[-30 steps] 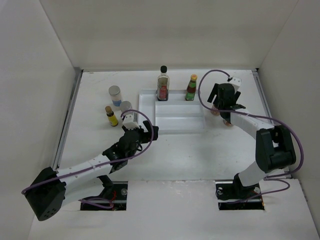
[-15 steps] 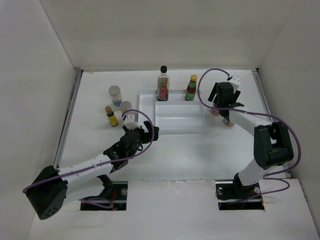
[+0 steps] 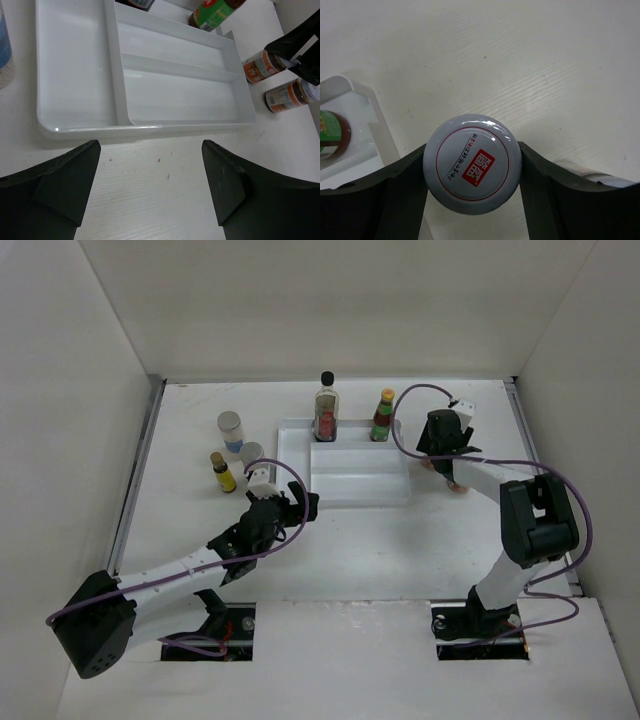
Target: Organize the condiment bottles
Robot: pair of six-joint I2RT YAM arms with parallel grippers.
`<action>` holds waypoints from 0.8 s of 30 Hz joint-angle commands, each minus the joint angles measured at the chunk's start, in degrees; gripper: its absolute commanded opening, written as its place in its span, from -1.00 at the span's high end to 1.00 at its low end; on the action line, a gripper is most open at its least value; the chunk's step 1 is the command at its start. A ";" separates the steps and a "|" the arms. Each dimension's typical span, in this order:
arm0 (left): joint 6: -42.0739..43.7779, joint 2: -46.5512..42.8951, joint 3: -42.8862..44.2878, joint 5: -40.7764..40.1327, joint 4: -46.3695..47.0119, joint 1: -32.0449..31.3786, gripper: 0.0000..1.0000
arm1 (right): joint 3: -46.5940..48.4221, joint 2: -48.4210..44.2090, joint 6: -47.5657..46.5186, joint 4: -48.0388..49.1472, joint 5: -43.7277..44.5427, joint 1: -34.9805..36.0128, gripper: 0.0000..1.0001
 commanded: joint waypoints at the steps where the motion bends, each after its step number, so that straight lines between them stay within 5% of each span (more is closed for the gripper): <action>1: 0.06 0.10 1.59 0.54 2.89 0.09 -0.64 | 2.47 0.11 0.61 0.99 0.36 0.23 -0.35; 8: 0.06 0.01 1.50 0.54 2.89 0.01 -0.64 | 3.08 -3.57 -1.84 3.71 2.55 1.46 0.07; 15: 0.06 -0.52 1.06 0.36 2.80 0.36 -0.64 | 3.43 -9.56 -4.48 5.65 2.47 7.78 0.08; 24: -0.12 -1.22 0.80 0.01 2.45 0.45 -0.63 | 9.32 -2.98 -2.64 6.96 -0.52 14.64 0.08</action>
